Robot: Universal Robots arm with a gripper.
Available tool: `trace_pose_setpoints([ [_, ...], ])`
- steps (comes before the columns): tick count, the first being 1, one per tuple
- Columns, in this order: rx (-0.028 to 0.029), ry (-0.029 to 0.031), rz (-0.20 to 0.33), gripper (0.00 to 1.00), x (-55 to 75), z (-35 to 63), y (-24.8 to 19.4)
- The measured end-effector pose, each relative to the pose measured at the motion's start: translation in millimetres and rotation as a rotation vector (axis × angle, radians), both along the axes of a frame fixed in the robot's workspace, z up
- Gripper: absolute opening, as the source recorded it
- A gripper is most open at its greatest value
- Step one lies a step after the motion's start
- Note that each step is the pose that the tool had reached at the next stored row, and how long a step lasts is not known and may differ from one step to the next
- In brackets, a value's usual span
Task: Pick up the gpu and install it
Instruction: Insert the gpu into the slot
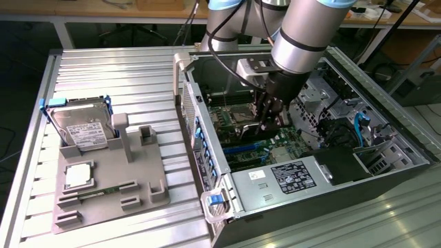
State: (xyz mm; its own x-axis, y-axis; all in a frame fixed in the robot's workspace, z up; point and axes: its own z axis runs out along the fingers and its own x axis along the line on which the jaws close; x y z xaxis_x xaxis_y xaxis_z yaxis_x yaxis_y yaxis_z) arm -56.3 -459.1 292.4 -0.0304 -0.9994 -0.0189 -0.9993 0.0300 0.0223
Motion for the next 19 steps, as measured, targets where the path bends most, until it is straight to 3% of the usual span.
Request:
trace_pose_setpoints([
  [8,0.0000,-0.0001,0.000,0.27,-8.0,-3.0,-0.1],
  [19,0.0000,0.0000,0.000,0.27,-8.1,-10.1,-0.1],
])
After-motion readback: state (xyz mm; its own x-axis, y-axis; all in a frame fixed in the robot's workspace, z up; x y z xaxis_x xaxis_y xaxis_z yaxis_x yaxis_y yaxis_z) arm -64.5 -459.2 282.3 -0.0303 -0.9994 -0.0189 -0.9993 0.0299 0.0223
